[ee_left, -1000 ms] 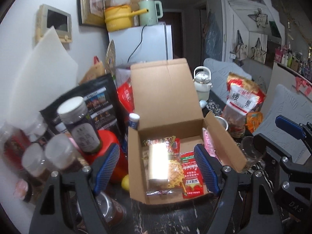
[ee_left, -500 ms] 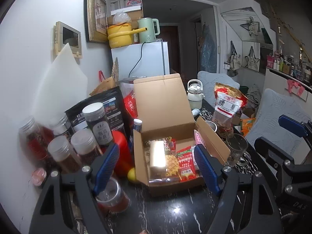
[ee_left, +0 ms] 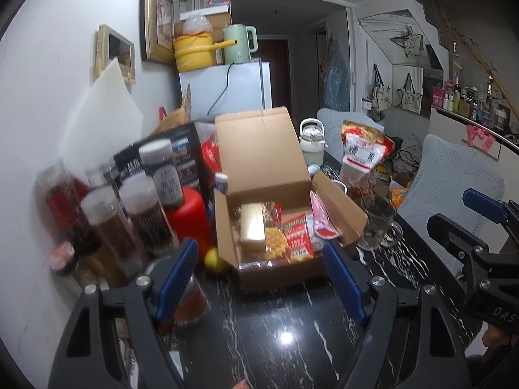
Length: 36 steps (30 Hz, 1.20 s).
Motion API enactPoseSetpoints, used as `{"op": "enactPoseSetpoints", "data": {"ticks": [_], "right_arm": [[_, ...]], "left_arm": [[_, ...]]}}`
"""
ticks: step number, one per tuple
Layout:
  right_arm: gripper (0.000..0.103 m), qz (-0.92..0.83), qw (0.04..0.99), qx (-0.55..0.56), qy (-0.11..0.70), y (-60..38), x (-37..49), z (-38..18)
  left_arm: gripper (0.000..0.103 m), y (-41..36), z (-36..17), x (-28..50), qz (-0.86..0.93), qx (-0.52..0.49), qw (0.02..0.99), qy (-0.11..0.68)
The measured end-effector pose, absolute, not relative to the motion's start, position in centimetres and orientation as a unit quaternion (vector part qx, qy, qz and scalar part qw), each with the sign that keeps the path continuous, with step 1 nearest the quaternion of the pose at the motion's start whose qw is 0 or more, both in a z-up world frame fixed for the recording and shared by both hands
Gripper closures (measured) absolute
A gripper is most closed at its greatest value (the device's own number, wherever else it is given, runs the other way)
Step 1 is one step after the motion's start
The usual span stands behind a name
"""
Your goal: Organize snacks
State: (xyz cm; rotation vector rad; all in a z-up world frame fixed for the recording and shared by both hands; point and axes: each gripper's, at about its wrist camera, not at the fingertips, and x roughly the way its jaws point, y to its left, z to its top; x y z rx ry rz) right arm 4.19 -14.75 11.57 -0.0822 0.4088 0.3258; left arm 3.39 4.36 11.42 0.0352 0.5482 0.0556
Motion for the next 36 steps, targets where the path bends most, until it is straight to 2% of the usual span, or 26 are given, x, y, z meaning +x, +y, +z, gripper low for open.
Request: {"op": "enactPoseSetpoints", "data": {"ticks": [18, 36], "right_arm": [[0.02, 0.136, 0.955, -0.054, 0.259, -14.0, 2.4, 6.7], [0.02, 0.132, 0.951, -0.051, 0.273, -13.6, 2.9, 5.8]], "left_arm": [[0.024, 4.8, 6.5, 2.3, 0.024, 0.006, 0.949, 0.314], [0.024, 4.2, 6.3, 2.6, 0.017, 0.017, 0.947, 0.32]]}}
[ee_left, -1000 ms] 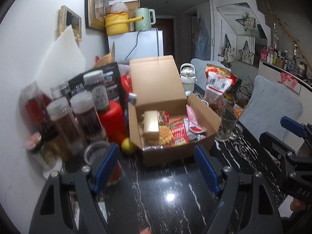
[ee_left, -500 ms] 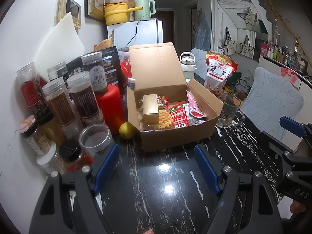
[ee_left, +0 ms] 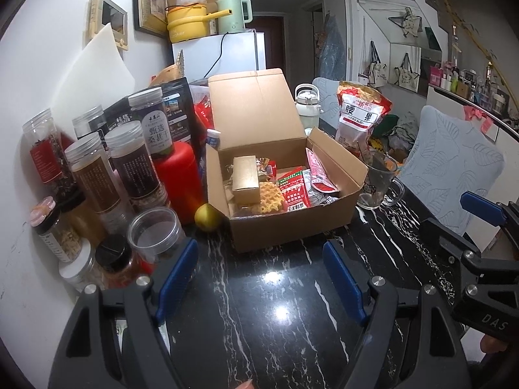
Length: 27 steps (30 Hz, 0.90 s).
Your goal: Organize snacks
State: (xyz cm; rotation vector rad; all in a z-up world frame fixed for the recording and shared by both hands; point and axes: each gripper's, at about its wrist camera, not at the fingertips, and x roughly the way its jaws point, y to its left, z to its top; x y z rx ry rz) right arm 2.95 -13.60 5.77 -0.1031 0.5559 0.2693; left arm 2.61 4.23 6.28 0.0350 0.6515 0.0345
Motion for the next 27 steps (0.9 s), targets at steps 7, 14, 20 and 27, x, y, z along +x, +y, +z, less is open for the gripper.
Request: {"op": "enactPoseSetpoints", "data": {"ticks": [7, 14, 20, 27], "right_arm": [[0.02, 0.127, 0.952, -0.049, 0.276, -14.0, 2.9, 5.7], [0.02, 0.123, 0.952, -0.048, 0.277, -14.3, 2.9, 5.7], [0.02, 0.119, 0.952, -0.047, 0.278, -14.5, 2.9, 5.7], [0.02, 0.117, 0.951, -0.046, 0.282, -14.6, 3.1, 5.5]], "left_arm": [[0.024, 4.0, 6.4, 2.6, 0.014, 0.02, 0.947, 0.32], [0.024, 3.7, 6.3, 2.7, 0.01, 0.025, 0.946, 0.323], [0.024, 3.6, 6.3, 2.8, 0.009, 0.025, 0.945, 0.325], [0.024, 3.4, 6.0, 2.9, 0.003, 0.025, 0.943, 0.332]]}}
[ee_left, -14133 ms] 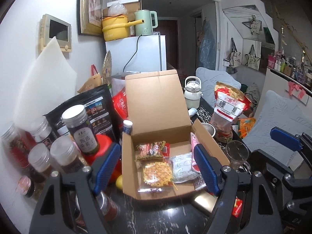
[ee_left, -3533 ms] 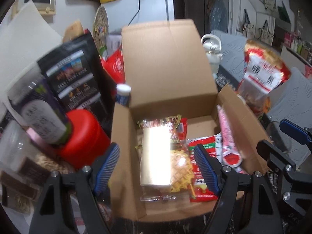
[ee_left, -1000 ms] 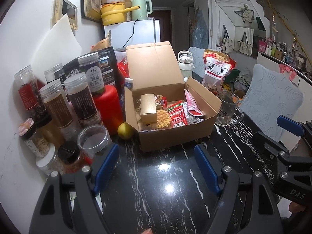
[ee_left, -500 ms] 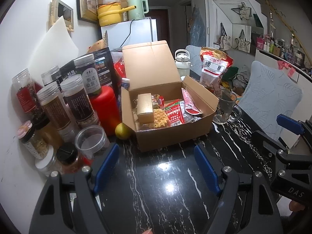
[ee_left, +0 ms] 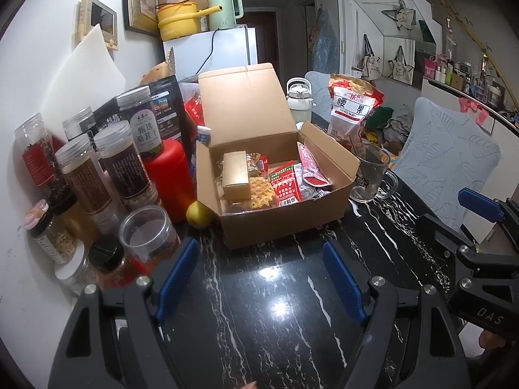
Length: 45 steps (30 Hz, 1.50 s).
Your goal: Organize snacks
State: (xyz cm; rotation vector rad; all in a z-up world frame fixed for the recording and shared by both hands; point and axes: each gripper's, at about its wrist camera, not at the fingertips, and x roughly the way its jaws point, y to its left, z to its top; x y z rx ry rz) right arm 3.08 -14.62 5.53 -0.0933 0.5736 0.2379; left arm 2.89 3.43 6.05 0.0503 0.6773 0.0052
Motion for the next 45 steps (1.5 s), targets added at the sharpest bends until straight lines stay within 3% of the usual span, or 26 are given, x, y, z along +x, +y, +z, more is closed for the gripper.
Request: {"op": "enactPoseSetpoints", "data": {"ticks": [45], "right_arm": [[0.02, 0.116, 0.948, -0.051, 0.292, -14.7, 3.6, 4.8]], "left_arm": [[0.024, 3.8, 4.8, 3.9, -0.011, 0.009, 0.932, 0.361]]}}
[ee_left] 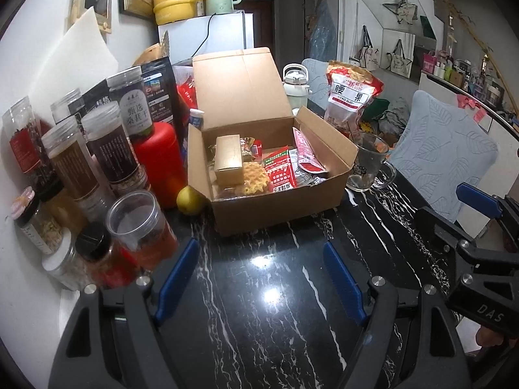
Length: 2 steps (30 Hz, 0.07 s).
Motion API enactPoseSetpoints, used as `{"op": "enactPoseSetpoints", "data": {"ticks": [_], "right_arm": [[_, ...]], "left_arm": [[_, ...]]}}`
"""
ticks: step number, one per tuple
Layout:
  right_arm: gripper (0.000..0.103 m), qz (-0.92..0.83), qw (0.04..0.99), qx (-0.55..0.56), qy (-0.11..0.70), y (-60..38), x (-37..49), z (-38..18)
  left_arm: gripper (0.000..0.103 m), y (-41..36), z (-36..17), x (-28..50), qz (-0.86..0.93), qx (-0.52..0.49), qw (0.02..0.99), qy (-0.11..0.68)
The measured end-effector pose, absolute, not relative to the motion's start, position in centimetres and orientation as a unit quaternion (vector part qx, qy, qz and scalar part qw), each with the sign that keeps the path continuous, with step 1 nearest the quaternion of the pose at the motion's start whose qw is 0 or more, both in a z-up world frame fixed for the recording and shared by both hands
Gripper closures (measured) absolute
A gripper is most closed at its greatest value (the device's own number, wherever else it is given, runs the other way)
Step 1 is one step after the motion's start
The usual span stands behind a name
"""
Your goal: Organize snacks
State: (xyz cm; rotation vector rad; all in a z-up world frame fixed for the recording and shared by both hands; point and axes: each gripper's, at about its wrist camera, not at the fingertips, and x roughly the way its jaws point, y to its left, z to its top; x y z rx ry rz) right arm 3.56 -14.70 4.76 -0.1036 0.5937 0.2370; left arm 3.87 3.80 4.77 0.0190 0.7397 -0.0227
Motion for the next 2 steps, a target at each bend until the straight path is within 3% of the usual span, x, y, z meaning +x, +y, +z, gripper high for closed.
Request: {"op": "enactPoseSetpoints", "data": {"ticks": [2], "right_arm": [[0.02, 0.117, 0.947, -0.051, 0.294, -14.68, 3.61, 4.64]], "left_arm": [[0.024, 4.01, 4.66, 3.98, -0.01, 0.005, 0.932, 0.362]]}}
